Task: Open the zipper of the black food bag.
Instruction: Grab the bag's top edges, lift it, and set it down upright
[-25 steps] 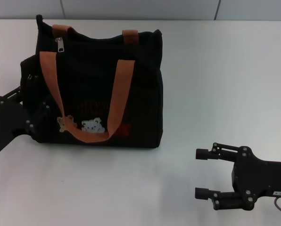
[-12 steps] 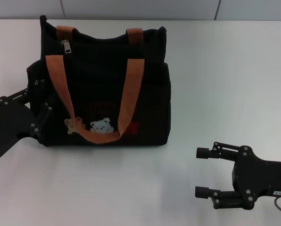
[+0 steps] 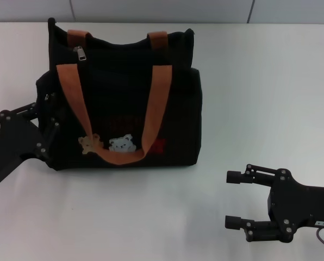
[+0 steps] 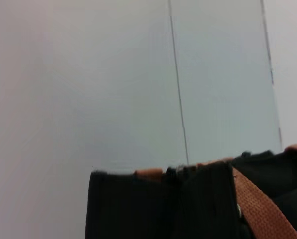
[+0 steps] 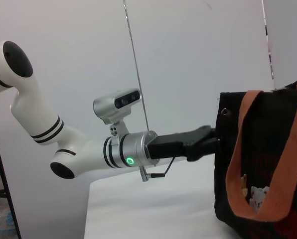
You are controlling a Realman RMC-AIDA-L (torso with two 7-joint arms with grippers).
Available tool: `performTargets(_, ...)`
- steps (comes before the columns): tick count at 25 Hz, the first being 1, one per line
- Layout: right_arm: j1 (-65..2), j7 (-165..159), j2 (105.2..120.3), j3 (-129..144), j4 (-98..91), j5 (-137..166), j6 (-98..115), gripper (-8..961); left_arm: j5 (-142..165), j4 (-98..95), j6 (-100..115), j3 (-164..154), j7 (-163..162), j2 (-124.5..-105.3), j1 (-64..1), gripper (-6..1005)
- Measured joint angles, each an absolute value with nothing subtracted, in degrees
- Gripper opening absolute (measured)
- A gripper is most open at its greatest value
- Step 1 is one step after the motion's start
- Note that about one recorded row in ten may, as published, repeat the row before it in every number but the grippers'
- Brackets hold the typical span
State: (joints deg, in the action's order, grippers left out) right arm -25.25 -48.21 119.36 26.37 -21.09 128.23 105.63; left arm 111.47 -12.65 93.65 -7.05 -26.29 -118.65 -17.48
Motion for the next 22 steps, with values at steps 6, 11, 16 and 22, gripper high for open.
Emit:
performTargets(6,-25.30,-48.21,119.36,26.36,-20.85,128.12,105.77,830,111.31,-13.28,98.76,-6.72,-21.48,-118.61,-18.38,149)
performTargets(11,-24.52,-48.20,119.36,26.08,-19.45,121.89,106.41,830,111.32,-16.55,106.16,-6.89,-15.85,-118.49,-23.51,123)
performTargets(16,-20.62,-46.64,119.38,24.17,-15.28,101.81,109.50,829,111.42,-20.86,109.32,-9.76,-13.33,-118.53,-29.60,105)
performTargets(22,-21.40,-45.56,119.54,23.15,-8.38,83.33,109.85,829,111.36,-23.45,110.60,-12.68,-12.05,-118.52,-33.40,100)
